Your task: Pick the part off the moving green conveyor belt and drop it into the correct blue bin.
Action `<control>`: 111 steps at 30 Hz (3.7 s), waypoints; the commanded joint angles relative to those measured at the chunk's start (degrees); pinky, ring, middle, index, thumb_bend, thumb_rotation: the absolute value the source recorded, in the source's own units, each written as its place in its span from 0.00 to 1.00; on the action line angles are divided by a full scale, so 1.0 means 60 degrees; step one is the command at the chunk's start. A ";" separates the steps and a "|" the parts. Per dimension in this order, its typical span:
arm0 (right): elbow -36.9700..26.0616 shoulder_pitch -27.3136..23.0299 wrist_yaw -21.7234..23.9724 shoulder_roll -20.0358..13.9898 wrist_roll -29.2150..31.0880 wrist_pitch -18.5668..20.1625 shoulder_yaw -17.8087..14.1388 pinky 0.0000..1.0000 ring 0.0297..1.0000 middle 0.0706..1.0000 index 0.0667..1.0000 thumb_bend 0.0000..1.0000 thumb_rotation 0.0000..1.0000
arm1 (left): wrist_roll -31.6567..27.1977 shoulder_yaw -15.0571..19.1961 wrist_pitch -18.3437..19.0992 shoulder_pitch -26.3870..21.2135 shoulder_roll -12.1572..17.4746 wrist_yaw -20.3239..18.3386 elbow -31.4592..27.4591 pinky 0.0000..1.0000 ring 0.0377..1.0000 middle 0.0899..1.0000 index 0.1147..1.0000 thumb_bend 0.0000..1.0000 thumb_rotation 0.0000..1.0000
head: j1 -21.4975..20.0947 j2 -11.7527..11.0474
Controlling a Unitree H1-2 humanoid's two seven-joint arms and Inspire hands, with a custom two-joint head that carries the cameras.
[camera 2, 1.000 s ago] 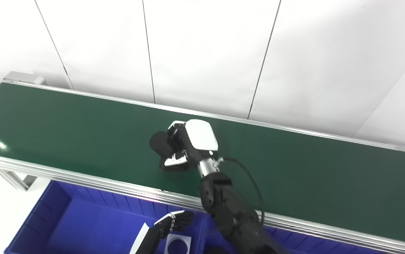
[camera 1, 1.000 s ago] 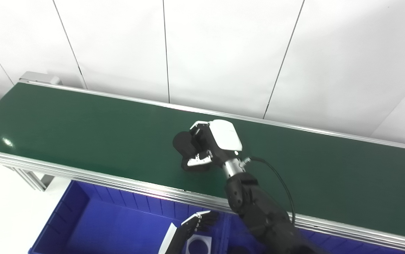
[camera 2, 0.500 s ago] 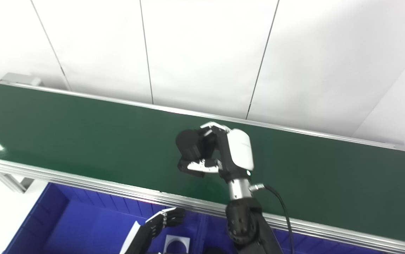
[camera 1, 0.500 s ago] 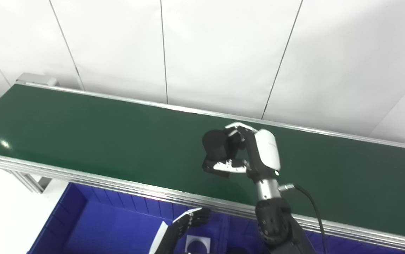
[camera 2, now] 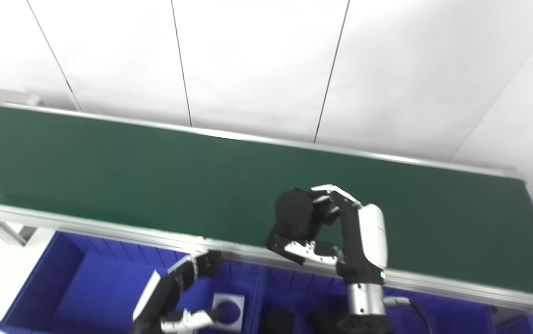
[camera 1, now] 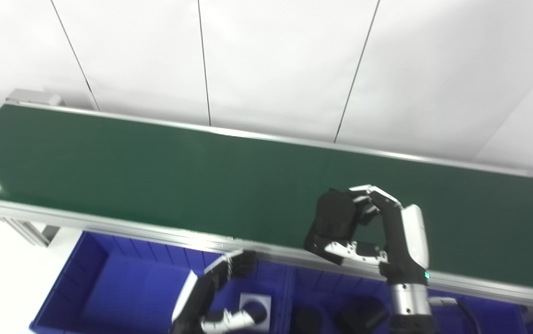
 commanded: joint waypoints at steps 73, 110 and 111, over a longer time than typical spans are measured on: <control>-0.0971 0.2865 0.1613 0.0370 0.3786 0.0131 0.0100 0.67 0.74 0.78 0.87 0.87 0.35 | -0.0662 0.2161 0.0366 0.0055 -0.0275 -0.3343 -0.1361 0.71 0.74 0.76 0.75 0.80 0.25 | -0.0802 0.1540; -0.0686 0.2674 0.1568 0.0289 0.3330 -0.0038 -0.0030 0.63 0.69 0.71 0.82 0.79 0.34 | -0.0385 0.2241 0.0255 -0.0106 -0.0612 -0.3324 -0.1065 0.70 0.74 0.75 0.74 0.80 0.24 | -0.0766 0.1482; -0.0695 0.2673 0.1573 0.0289 0.3316 -0.0021 -0.0030 0.63 0.69 0.71 0.82 0.79 0.34 | -0.0376 0.2241 0.0273 -0.0106 -0.0613 -0.3321 -0.1074 0.70 0.74 0.75 0.74 0.80 0.24 | -0.0766 0.1482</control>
